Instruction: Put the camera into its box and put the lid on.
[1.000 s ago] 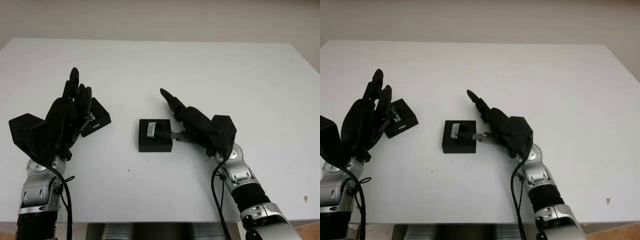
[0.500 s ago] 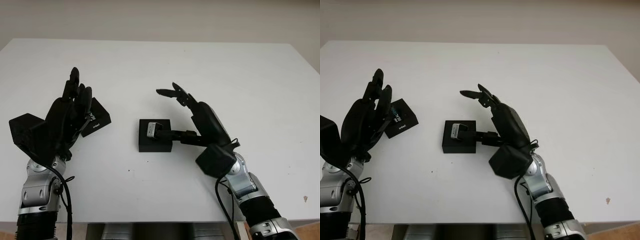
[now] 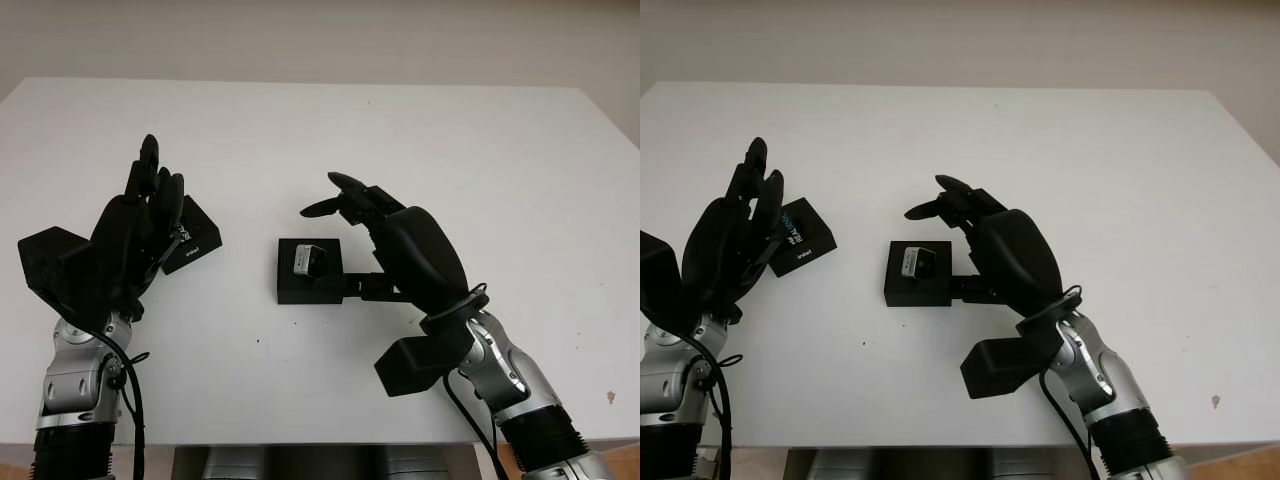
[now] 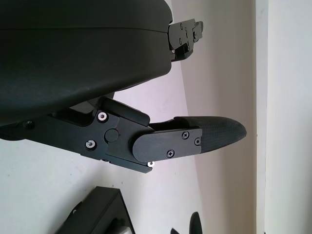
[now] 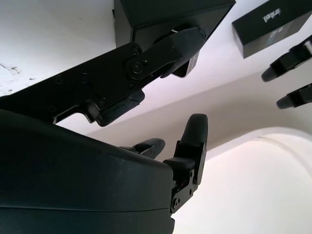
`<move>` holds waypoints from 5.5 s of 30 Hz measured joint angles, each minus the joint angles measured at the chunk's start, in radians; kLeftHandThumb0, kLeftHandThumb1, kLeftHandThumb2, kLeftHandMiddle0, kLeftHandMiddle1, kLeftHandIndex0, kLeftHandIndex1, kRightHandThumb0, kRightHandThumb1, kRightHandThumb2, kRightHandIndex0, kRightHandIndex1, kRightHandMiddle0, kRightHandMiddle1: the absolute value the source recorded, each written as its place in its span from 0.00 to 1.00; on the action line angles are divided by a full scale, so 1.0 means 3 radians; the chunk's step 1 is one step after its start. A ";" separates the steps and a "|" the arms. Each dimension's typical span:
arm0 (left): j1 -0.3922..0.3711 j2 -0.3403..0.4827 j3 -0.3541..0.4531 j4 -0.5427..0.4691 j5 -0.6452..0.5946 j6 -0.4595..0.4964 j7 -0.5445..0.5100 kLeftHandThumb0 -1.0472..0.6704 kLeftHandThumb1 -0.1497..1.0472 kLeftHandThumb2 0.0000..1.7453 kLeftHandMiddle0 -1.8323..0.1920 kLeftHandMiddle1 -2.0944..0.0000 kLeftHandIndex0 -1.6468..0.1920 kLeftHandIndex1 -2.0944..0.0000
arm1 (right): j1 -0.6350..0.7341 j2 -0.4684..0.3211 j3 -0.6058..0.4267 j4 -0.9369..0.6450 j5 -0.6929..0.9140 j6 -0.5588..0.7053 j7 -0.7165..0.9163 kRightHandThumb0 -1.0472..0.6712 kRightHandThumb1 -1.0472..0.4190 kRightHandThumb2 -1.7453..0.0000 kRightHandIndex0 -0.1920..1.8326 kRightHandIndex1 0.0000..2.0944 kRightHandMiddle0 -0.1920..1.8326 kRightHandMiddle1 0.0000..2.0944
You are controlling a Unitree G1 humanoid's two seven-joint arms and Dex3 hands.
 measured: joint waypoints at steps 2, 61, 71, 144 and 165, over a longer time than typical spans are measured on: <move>0.0000 0.0000 -0.0001 0.0001 0.0000 -0.0007 -0.0009 0.17 1.00 0.30 1.00 1.00 1.00 1.00 | 0.0000 0.0036 0.0043 0.0003 -0.0039 0.0082 -0.0094 0.17 0.12 0.96 0.29 0.12 0.22 0.50; 0.0000 -0.0002 0.0001 0.0014 -0.0010 -0.0027 -0.0020 0.16 1.00 0.30 1.00 1.00 1.00 1.00 | 0.0076 0.0225 0.0395 0.0151 -0.0194 0.0897 -0.0519 0.17 0.07 0.97 0.22 0.26 0.25 0.49; 0.0000 -0.0002 0.0011 0.0014 -0.0017 -0.0027 -0.0025 0.16 1.00 0.29 1.00 1.00 1.00 1.00 | 0.0040 0.0235 0.0431 0.0217 -0.0188 0.0895 -0.0578 0.19 0.07 0.97 0.20 0.35 0.27 0.53; -0.0003 -0.0095 -0.0106 0.0017 0.0038 -0.0089 0.0044 0.16 1.00 0.31 1.00 1.00 1.00 1.00 | -0.0585 -0.0474 0.0094 -0.0787 0.0483 0.1274 0.1906 0.34 0.00 0.95 0.34 0.37 0.38 0.97; -0.0003 -0.0173 -0.0126 0.0017 0.0032 -0.0137 0.0057 0.16 1.00 0.31 1.00 1.00 1.00 1.00 | -0.0732 -0.0369 0.0305 -0.0519 0.0288 0.1376 0.2072 0.35 0.00 0.97 0.36 0.34 0.38 0.97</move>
